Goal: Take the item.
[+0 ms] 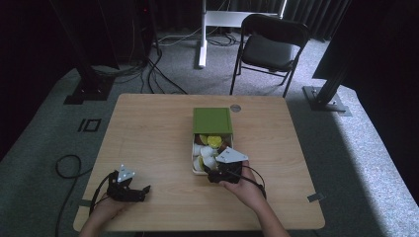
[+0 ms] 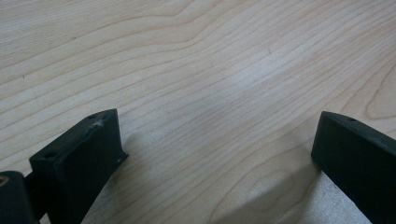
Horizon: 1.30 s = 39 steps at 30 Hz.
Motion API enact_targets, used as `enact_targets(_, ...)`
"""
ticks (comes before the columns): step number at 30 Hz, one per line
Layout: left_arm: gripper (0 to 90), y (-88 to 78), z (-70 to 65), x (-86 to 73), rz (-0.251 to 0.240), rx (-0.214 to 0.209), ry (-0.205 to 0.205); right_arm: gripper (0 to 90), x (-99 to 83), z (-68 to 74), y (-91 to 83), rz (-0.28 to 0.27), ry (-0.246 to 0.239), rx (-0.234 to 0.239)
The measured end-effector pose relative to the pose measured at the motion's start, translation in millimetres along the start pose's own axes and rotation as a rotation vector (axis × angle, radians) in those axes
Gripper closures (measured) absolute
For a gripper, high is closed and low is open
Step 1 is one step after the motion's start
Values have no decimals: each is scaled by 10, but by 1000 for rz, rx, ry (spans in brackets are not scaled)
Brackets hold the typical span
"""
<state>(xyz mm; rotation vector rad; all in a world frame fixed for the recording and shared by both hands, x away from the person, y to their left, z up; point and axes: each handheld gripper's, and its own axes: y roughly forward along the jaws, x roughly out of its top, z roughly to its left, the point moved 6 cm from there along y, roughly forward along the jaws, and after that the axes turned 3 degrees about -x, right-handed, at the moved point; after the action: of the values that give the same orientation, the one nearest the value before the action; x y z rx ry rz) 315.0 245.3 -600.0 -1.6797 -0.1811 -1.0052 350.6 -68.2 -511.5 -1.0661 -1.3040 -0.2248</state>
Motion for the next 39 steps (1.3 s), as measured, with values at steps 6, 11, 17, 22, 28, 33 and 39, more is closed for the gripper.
enact_targets(6, 28, 0, 1, 0, 0, 0, 1, 291, -32, 68, 81, 14, 11, -34)
enact_targets(11, 28, -1, 1, -1, 1, 0, 2, 343, -58, 81, 136, 24, 4, -84)
enact_targets(17, 28, 0, 1, -1, 1, 0, 2, 407, -111, 119, 202, 59, -4, -87)
enact_targets(22, 28, -1, 1, -1, 1, 0, 2, 447, -146, 121, 241, 84, -14, -105)
enact_targets(28, 28, 1, 1, 0, -1, 0, 2, 434, -167, 147, 298, 108, -22, -116)
enact_targets(33, 28, 1, 1, 0, -1, 0, 2, 424, -190, 130, 331, 113, 28, -99)
enact_targets(39, 28, 1, 1, 0, -1, 0, 1, 413, -200, 112, 347, 105, 55, -88)
